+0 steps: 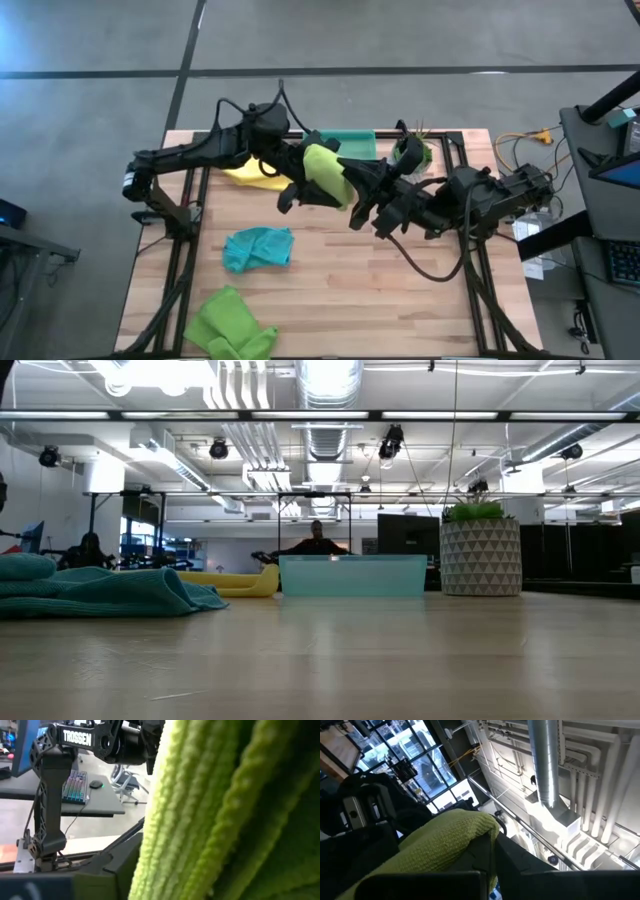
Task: Fold microfiber towels
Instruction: Fold the light green microfiber cloth
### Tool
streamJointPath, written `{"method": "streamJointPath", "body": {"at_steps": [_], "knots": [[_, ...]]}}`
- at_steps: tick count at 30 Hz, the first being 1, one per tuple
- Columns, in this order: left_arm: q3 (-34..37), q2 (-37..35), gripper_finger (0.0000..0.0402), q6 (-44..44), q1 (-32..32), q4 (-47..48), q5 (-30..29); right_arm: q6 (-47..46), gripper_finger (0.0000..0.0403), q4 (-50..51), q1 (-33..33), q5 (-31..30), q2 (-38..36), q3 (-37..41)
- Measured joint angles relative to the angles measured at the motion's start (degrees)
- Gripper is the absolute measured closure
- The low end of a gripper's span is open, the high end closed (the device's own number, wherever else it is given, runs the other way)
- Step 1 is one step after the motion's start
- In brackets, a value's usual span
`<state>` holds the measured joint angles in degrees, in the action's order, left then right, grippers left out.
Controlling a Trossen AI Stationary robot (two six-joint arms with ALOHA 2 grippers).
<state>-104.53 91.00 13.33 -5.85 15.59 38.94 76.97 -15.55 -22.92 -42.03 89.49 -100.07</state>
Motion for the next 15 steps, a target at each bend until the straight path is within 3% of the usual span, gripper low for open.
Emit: {"method": "streamJointPath", "body": {"at_steps": [12,15], "knots": [[0.0,-0.7,0.0386,-2.1,-0.3,4.4,0.0,0.1,0.0388,0.4,0.3,-5.1,0.0,0.0],[0.0,-0.8,0.0392,-1.7,-0.6,5.5,0.0,-0.7,0.0373,0.5,0.3,-7.3,-0.1,0.0]]}}
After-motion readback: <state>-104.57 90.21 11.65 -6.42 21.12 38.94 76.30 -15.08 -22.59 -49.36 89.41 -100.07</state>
